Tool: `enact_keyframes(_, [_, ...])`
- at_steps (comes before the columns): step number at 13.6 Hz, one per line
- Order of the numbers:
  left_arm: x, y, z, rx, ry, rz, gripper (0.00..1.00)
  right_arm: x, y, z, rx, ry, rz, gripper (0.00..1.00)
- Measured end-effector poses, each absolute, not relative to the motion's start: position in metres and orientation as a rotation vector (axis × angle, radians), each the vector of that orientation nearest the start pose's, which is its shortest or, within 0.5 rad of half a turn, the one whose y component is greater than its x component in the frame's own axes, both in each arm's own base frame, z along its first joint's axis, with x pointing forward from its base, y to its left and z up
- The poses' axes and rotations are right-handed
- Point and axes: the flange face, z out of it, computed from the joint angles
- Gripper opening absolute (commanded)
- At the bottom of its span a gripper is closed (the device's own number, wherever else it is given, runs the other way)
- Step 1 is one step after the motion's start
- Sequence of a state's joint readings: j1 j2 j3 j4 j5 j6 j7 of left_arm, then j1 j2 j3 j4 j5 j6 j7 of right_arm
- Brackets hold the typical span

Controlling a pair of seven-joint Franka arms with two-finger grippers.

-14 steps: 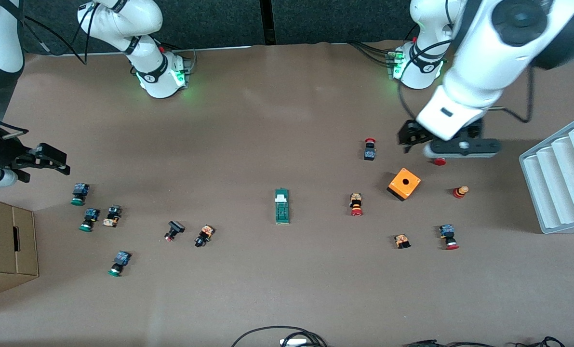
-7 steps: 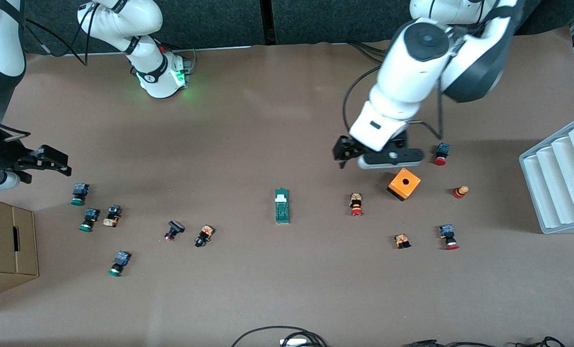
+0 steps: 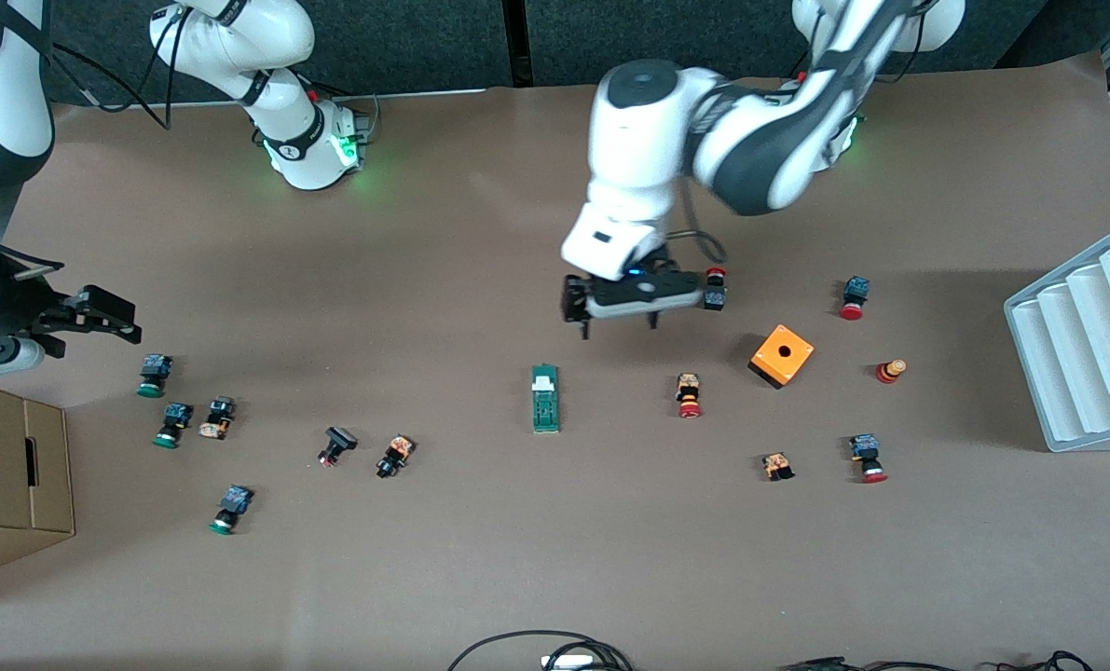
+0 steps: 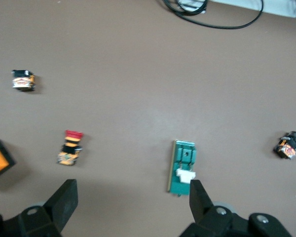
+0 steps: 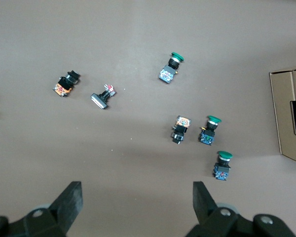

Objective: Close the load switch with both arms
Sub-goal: 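Move the left gripper over the green switch and lower it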

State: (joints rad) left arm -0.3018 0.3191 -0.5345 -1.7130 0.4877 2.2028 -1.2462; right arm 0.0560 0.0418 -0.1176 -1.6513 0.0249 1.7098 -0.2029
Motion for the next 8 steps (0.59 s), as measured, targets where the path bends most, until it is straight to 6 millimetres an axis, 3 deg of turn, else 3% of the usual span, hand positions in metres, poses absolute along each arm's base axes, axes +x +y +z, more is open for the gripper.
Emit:
enact_keyframes(5, [0.455,-0.504,0.369,-3.029,-0.346,-0.815,1.00,0.576,-0.032,0.575,-3.117,-0.216,-0.030,1.00])
enact_keyframes(8, [0.429,-0.532,0.324,-3.000,-0.406,-0.977,1.00,0.576,-0.032,0.575,-3.117,-0.216,-0.032,1.00])
